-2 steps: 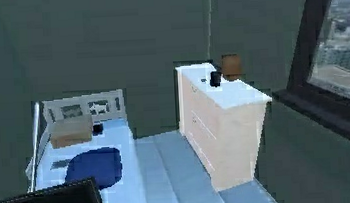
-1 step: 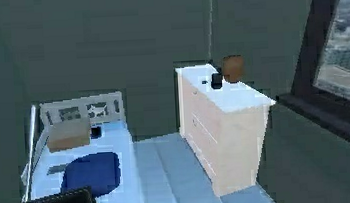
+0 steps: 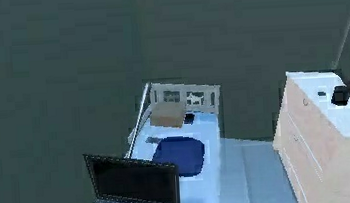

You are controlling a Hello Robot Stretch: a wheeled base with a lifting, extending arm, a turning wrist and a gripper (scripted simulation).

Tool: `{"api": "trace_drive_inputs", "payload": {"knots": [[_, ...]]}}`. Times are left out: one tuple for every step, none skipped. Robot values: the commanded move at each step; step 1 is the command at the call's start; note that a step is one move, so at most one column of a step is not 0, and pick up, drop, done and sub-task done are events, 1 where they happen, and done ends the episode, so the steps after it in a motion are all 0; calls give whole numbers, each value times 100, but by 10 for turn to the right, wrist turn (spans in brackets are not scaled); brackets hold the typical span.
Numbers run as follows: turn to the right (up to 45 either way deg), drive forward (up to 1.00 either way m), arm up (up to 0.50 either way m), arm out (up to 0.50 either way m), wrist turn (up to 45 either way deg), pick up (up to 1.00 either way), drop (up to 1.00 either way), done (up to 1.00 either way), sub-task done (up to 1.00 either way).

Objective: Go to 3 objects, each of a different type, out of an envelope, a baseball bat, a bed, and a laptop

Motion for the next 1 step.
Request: {"api": "trace_drive_inputs", "payload": {"knots": [[0, 0, 0, 0, 0, 0, 0, 0, 100]]}}
